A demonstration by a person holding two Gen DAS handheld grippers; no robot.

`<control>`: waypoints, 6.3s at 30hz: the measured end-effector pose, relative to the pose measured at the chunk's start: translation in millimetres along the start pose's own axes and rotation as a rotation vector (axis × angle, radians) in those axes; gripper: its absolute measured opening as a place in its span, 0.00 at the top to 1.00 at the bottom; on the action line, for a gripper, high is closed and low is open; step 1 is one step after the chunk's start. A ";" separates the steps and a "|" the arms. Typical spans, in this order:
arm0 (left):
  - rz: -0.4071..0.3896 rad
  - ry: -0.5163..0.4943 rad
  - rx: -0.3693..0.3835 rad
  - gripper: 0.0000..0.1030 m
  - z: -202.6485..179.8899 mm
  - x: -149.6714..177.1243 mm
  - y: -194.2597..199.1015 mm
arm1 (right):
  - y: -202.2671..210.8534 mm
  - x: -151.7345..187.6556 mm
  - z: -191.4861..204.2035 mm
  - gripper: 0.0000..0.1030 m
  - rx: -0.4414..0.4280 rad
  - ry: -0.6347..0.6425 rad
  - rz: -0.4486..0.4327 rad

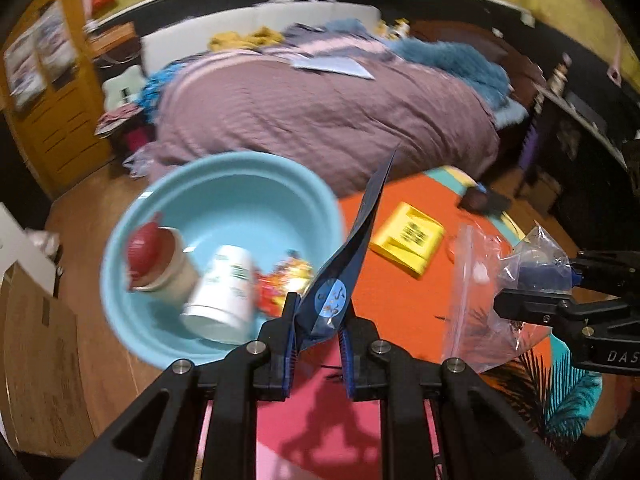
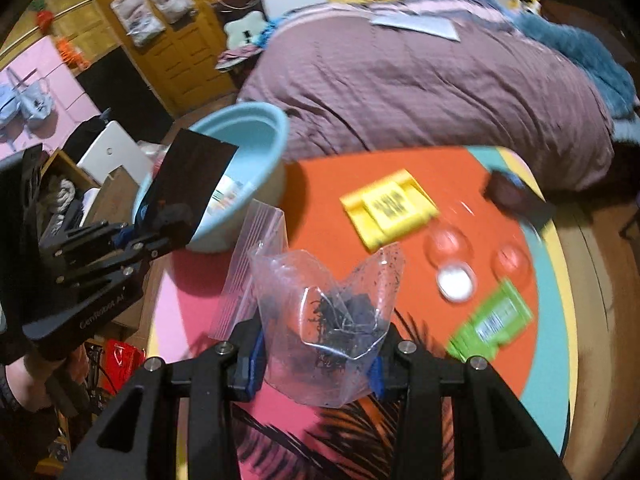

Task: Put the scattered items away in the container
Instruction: 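Carry black pouch with left tool while right tool carries zip bag over basin, then open left tool to drop black pouch while right tool drops zip bag into basin, then move both tools from the basin toward the glass dishes and green tea packet, then grasp small glass dish with left tool while right tool grasps larger glass dish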

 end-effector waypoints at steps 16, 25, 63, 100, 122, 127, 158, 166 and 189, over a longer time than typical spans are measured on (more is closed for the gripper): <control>-0.117 0.102 -0.137 0.81 114.3 -43.4 25.0 | -47.0 -112.9 114.1 0.59 -0.059 0.093 -0.130; -0.130 0.091 -0.143 0.81 137.1 -57.1 14.5 | -85.2 -133.6 135.7 0.59 -0.038 0.108 -0.131; -0.088 0.088 -0.102 0.81 146.1 -77.7 -50.9 | -145.8 -157.4 108.0 0.34 0.178 0.127 -0.120; 0.020 0.092 -0.085 0.00 99.2 -72.2 -59.5 | -84.6 -106.5 57.2 0.16 0.254 0.046 -0.133; 0.069 -0.019 0.032 0.00 -64.9 -21.8 -27.9 | 21.5 30.4 -55.5 0.11 0.337 -0.157 -0.059; 0.112 -0.025 0.054 0.00 -95.8 -2.8 -36.9 | 36.6 45.1 -79.3 0.11 0.376 -0.181 -0.071; 0.166 -0.001 0.076 0.00 -156.8 5.4 -131.8 | -40.4 30.0 -227.3 0.11 0.496 -0.221 -0.124; 0.188 0.006 0.091 0.00 -160.8 9.1 -142.1 | -46.6 30.6 -229.4 0.37 0.500 -0.205 -0.099; 0.209 -0.101 0.186 0.02 -206.4 10.8 -187.4 | -19.9 50.5 -237.2 0.41 0.490 -0.267 -0.136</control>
Point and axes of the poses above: each gripper's, at about its wrist camera, not at the fingertips, and y roughly against the way its jaws point, z to its left, x to its underside, the point moved 8 cm from there along -y, roughly the way its jaws point, and after that the axes turned 13 degrees about -z, right-handed, at the moved point
